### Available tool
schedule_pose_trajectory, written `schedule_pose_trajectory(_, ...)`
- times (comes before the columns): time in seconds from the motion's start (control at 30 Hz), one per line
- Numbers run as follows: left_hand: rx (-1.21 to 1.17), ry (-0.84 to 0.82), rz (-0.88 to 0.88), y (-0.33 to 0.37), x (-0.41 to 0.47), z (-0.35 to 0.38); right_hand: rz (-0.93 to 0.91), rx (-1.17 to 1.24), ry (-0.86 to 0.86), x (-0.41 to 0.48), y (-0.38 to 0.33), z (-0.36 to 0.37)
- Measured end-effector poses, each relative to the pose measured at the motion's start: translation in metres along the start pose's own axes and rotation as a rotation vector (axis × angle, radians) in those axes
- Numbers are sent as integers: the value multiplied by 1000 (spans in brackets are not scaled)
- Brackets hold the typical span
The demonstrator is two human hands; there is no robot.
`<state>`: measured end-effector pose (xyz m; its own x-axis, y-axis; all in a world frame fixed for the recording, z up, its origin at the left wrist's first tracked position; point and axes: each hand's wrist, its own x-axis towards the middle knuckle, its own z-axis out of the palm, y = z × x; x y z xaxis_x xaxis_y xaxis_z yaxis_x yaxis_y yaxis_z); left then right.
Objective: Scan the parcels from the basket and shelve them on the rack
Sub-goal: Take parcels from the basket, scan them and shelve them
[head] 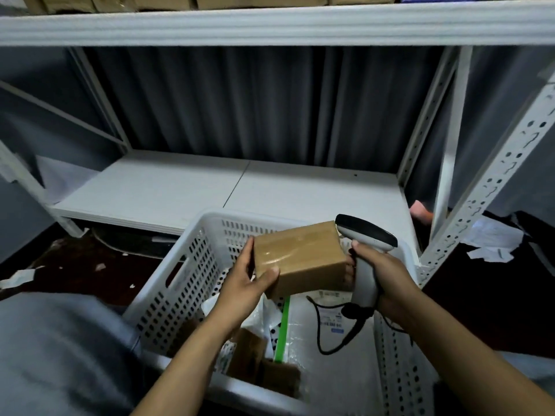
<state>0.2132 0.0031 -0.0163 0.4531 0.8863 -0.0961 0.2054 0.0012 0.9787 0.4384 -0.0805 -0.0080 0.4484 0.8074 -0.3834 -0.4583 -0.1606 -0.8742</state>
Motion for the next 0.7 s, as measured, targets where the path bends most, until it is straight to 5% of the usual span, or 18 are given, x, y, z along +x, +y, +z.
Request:
schedule_pose_trajectory(0.3,-277,75,-1,-14,4,8,33,-4,122,3,8,7)
schedule_pose_trajectory(0.5,-94,227,-51,-23,7,8,-55,-106,149,6,25,12)
schedule_pose_trajectory(0.7,-290,120,-184,-33,11,2,-88,-120,117,7,27,18)
